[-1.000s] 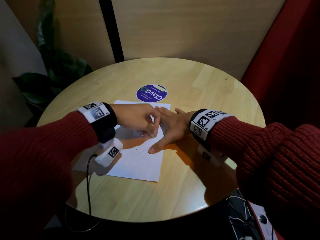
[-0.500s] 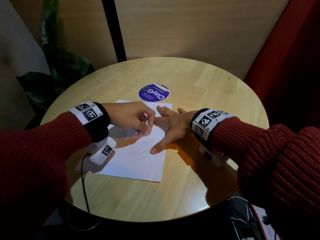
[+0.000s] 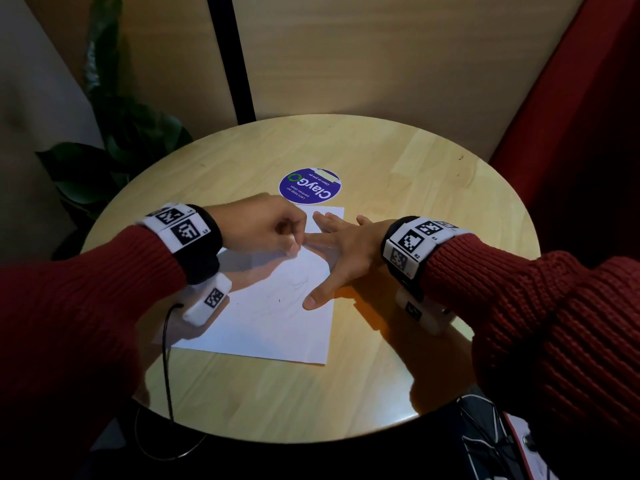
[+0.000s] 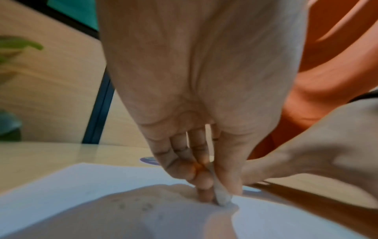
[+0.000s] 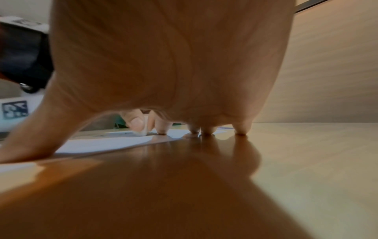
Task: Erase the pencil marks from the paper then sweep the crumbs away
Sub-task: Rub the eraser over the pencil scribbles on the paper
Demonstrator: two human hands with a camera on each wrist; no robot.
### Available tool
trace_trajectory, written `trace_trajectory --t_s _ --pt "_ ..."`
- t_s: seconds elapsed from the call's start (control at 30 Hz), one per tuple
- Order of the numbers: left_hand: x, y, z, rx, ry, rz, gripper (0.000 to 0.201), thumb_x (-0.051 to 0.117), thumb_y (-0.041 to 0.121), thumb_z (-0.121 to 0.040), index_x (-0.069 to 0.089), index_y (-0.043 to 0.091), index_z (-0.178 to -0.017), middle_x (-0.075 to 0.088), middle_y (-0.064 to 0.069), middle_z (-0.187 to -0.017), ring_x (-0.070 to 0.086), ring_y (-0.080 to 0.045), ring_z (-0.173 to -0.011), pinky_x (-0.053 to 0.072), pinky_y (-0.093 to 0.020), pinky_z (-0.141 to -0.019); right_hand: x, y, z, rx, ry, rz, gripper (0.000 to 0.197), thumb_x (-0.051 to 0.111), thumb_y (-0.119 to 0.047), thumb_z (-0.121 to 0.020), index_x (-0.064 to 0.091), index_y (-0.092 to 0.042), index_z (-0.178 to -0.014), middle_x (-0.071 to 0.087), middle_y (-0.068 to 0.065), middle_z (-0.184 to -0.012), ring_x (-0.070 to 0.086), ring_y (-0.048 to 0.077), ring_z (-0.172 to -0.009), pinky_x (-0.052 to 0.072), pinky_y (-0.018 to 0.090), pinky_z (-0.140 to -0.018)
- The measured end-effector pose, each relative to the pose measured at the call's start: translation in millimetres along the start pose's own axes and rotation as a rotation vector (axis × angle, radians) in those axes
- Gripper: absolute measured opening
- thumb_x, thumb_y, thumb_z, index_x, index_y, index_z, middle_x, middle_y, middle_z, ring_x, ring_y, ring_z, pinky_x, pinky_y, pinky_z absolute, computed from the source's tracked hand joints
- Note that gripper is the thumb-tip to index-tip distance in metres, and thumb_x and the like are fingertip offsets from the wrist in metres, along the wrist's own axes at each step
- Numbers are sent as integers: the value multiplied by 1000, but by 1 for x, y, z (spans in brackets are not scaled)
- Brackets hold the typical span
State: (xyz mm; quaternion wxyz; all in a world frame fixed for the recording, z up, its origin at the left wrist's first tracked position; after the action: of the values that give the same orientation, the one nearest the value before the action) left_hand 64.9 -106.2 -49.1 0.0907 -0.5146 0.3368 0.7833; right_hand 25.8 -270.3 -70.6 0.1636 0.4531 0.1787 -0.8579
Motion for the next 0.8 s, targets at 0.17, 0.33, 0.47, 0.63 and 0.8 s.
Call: trace_trajectory --t_s 0.17,0.33,0.47,0.63,0.8 --pt "6 13 1 38 -101 3 3 82 21 -93 81 23 -93 76 12 -76 65 -1 -69 52 -21 -69 -2 -2 1 2 -8 -1 117 68 -89 -68 -1 -60 -157 -26 4 -171 -24 18 -158 -9 63 -124" --pt "10 20 6 32 -124 12 4 84 23 -91 82 26 -94 77 11 -77 65 3 -69 48 -16 -67 -3 0 3 -8 -14 -11 116 69 -88 -68 1 -60 -157 -25 4 -172 -24 19 -158 -8 63 -125" --pt "11 29 3 86 -51 -58 8 83 18 -89 83 26 -92 79 9 -78 71 -3 -75 55 -24 -74 -2 2 -5 -27 -7 3 120 68 -92 -63 5 -58 -159 -26 2 -172 -25 18 -157 -7 64 -124" --pt "15 35 3 95 -91 -64 8 83 18 -89 84 24 -95 77 13 -73 68 3 -70 45 -10 -65 1 7 -9 -21 -16 3 125 68 -95 -59 1 -59 -158 -26 0 -171 -26 18 -157 -7 65 -124" --pt "11 32 1 74 5 -67 7 83 20 -90 84 25 -95 80 13 -78 71 2 -76 48 -15 -70 4 8 -20 -29 2 23 133 62 -103 -48 -1 -59 -158 -25 0 -172 -27 17 -156 -6 68 -123"
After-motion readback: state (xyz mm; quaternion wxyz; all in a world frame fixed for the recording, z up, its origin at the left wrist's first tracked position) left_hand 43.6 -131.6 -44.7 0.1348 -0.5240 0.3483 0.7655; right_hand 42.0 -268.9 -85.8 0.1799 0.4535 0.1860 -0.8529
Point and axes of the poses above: each hand's wrist, its own z-axis away from the middle knuckle, its own x-axis out of the palm, y = z × x, the point moved 4 cm from there along -z, towards the middle knuckle
